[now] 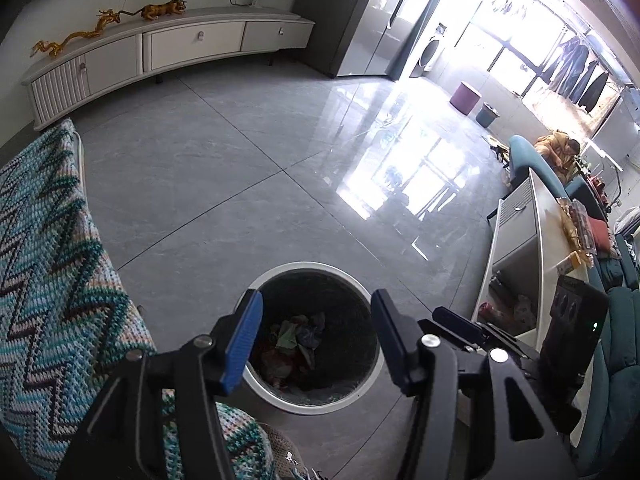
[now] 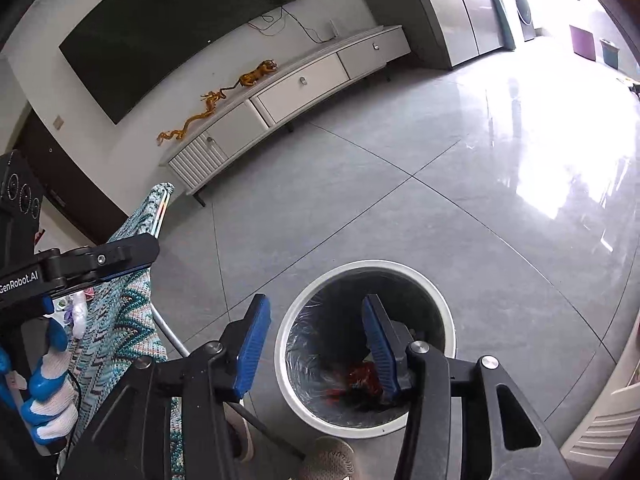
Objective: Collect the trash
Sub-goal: 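Open both tools to drop the bags into the bin, then move both open tools back to the last trash on the rug, then grasp purple plastic with the left tool while the right tool grasps a clear plastic bag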
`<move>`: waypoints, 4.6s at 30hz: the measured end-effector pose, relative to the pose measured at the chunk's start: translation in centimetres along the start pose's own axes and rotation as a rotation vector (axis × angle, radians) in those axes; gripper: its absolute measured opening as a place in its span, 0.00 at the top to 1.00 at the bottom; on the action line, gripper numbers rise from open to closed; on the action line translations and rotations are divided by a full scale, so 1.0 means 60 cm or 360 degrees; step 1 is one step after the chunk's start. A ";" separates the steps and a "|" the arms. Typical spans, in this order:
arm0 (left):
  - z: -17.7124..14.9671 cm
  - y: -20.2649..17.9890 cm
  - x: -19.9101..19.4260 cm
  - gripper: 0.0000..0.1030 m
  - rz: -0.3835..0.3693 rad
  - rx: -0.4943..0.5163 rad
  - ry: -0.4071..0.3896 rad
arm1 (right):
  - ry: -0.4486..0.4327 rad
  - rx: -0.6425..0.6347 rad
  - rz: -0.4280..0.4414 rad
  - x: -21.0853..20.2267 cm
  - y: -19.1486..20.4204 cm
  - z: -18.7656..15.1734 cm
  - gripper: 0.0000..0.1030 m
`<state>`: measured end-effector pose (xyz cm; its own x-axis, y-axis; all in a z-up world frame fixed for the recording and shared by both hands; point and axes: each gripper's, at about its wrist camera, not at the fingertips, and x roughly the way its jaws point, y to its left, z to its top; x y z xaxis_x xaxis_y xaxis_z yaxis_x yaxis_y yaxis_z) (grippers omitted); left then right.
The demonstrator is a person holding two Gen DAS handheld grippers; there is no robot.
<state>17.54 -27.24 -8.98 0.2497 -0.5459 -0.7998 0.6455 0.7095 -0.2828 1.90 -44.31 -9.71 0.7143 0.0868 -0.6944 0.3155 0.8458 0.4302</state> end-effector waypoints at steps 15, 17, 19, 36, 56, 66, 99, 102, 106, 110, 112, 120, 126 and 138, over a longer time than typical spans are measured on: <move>-0.076 0.031 -0.204 0.47 0.0509 -0.0075 -0.0420 | -0.0164 -0.0231 0.0165 -0.083 0.138 -0.002 0.50; -0.090 0.037 -0.239 0.47 0.0553 -0.0088 -0.0468 | -0.0178 -0.0281 0.0222 -0.095 0.168 -0.006 0.50; -0.106 0.039 -0.269 0.46 0.0576 -0.0103 -0.0513 | -0.0188 -0.0325 0.0285 -0.107 0.197 -0.012 0.49; -0.239 0.051 -0.517 0.38 0.0929 -0.0235 -0.0923 | -0.0288 -0.0650 0.0516 -0.222 0.398 -0.075 0.46; -0.388 0.057 -0.719 0.34 0.1259 -0.0356 -0.1315 | -0.0406 -0.0980 0.0669 -0.310 0.564 -0.166 0.40; -0.387 0.083 -0.728 0.34 0.1316 -0.0401 -0.1329 | -0.0392 -0.0989 0.0684 -0.297 0.588 -0.170 0.40; -0.245 0.269 -0.619 0.34 0.1428 -0.0426 -0.0939 | -0.0204 -0.0989 0.0648 -0.135 0.612 -0.069 0.40; -0.229 0.302 -0.627 0.34 0.1460 -0.0453 -0.0930 | -0.0223 -0.1014 0.0655 -0.125 0.626 -0.052 0.40; -0.218 0.352 -0.618 0.34 0.1444 -0.0514 -0.0886 | -0.0208 -0.1036 0.0652 -0.092 0.641 -0.036 0.40; -0.219 0.407 -0.578 0.34 0.1344 -0.0594 -0.0807 | -0.0149 -0.1054 0.0636 -0.042 0.652 -0.035 0.40; -0.220 0.434 -0.551 0.34 0.1282 -0.0633 -0.0757 | -0.0104 -0.1054 0.0626 -0.011 0.654 -0.038 0.40; -0.202 0.526 -0.437 0.35 0.1071 -0.0717 -0.0574 | 0.0098 -0.1055 0.0574 0.126 0.660 -0.056 0.42; -0.175 0.578 -0.354 0.38 0.0979 -0.0744 -0.0449 | 0.0239 -0.1074 0.0553 0.215 0.671 -0.074 0.47; -0.182 0.615 -0.281 0.62 0.0830 -0.0769 -0.0318 | 0.0426 -0.0999 0.0552 0.300 0.667 -0.103 0.68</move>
<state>29.27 13.01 -11.68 0.5935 -0.1223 -0.7955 0.0286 0.9910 -0.1310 23.51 -5.66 -8.55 0.5067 0.4587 -0.7300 -0.3705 0.8804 0.2960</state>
